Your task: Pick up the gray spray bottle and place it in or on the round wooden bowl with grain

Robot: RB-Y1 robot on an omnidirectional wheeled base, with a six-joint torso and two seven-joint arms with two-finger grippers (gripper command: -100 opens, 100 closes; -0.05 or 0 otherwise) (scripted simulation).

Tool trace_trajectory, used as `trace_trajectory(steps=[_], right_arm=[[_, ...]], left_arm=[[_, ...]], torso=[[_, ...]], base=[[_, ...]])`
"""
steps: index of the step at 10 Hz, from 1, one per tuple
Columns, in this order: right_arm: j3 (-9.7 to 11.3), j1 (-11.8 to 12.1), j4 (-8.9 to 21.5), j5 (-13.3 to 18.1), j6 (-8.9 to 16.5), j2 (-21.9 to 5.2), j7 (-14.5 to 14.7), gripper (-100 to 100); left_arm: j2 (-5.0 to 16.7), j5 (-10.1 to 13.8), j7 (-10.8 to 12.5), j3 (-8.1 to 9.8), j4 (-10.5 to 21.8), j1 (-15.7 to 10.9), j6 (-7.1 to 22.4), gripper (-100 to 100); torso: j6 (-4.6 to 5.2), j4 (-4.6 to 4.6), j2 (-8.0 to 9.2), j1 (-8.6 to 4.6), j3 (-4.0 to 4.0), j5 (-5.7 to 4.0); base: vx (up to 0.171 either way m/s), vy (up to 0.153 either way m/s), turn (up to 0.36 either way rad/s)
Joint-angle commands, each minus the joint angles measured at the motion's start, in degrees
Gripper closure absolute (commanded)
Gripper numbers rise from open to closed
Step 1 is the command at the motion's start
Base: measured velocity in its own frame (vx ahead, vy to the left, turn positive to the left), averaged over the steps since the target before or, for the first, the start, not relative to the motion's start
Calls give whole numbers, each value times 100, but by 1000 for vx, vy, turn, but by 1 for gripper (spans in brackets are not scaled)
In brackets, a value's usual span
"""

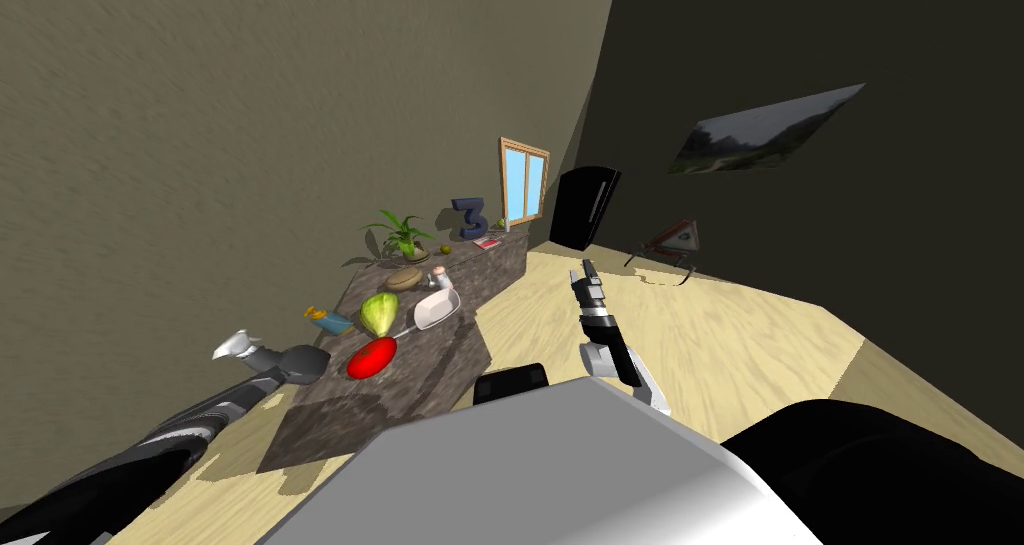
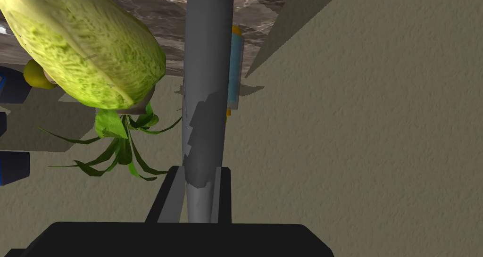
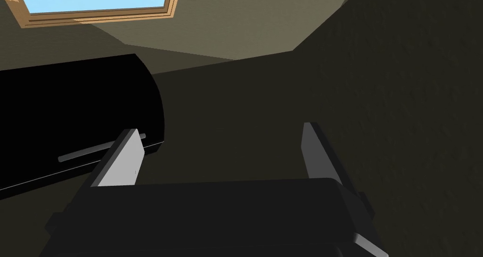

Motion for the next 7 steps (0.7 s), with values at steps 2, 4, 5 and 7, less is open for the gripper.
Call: trace_trajectory(steps=[2, 4, 5, 7], right_arm=[[0, 0, 0, 0, 0, 0, 0, 0], [-1, 1, 0, 0, 0, 0, 0, 0], [-1, 2, 0, 0, 0, -1, 0, 0], [-2, 3, 0, 0, 0, -1, 0, 0]], left_arm=[[262, 141, 230, 271, 139, -39, 96, 100], [343, 189, 223, 302, -6, 137, 149, -100], [405, 226, 241, 340, -77, 215, 203, -100], [437, 246, 247, 355, -106, 247, 222, -100]], torso=[[-2, 0, 6, 10, 3, 3], [-4, -1, -7, 20, -3, 7], [-4, -6, -30, 33, -16, 8], [-2, -15, -69, 49, -39, 13]], base=[[-95, -29, -112], [-5, 5, 15], [85, 45, 36], [88, 46, 16]])
